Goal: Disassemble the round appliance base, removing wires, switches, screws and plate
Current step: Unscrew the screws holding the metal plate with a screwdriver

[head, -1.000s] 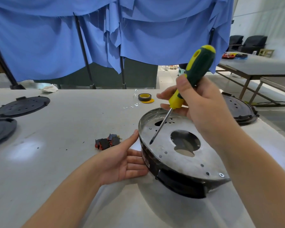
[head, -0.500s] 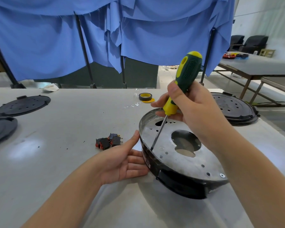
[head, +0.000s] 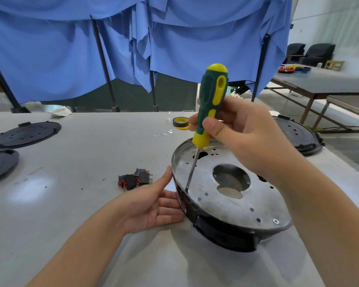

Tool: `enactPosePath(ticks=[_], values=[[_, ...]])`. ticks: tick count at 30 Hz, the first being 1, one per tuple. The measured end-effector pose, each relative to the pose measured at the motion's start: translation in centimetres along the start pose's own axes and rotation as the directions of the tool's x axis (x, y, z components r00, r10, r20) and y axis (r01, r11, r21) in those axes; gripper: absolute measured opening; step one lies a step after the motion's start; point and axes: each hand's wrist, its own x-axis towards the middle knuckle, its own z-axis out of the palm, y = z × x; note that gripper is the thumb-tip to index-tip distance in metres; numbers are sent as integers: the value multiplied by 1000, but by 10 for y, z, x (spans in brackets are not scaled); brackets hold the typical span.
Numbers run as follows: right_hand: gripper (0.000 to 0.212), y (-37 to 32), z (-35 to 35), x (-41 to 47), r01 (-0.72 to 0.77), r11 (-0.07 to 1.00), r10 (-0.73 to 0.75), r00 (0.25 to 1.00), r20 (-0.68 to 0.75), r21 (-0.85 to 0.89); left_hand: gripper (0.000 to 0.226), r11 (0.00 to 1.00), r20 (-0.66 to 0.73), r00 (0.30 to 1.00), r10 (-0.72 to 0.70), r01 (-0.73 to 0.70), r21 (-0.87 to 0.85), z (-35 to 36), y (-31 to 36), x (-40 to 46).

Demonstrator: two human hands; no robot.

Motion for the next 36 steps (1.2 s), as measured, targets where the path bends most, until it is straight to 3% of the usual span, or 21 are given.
enactPosePath(ticks=[3, 7, 11, 15, 21, 24, 28, 31, 34, 36], values=[[33, 0, 2, 0, -8, 1000, 7, 999, -38, -14, 71, 1000, -7, 1000, -4, 4, 3, 1, 0, 0], [51, 1, 8, 0, 18, 986, -47, 984, -173, -167, 77, 1000, -13, 1000, -10, 10, -3, 3, 0, -2], [31, 1, 6, 0, 9, 988, -41, 979, -202, -156, 86, 1000, -40, 999, 2, -2, 0, 4, 1, -3], [22, -5, -1, 0, 28, 990, -57, 977, -205, -139, 80, 1000, -42, 999, 0, 1, 13, 4, 5, -6], [11, -19, -19, -3, 3, 989, -34, 977, -211, -146, 113, 987, 0, 999, -52, 51, 150, -1, 14, -19], [9, -22, -28, -4, -45, 984, 20, 989, -147, -171, 96, 975, -3, 1000, -20, 20, 221, 3, 13, -25], [12, -21, -42, -7, -134, 909, 151, 988, 12, -395, 65, 985, -52, 997, 51, -42, 166, 3, 12, -26], [21, -19, -47, -10, -216, 798, 374, 909, 182, -563, 58, 990, -97, 991, 97, -87, 110, 3, 14, -25], [43, -14, -42, -13, -195, 641, 610, 716, 339, -742, 54, 986, -122, 979, 163, -159, 44, 2, 15, -23], [41, -10, -38, -14, -173, 564, 696, 626, 352, -807, 50, 981, -124, 974, 188, -192, -15, -1, 16, -22]])
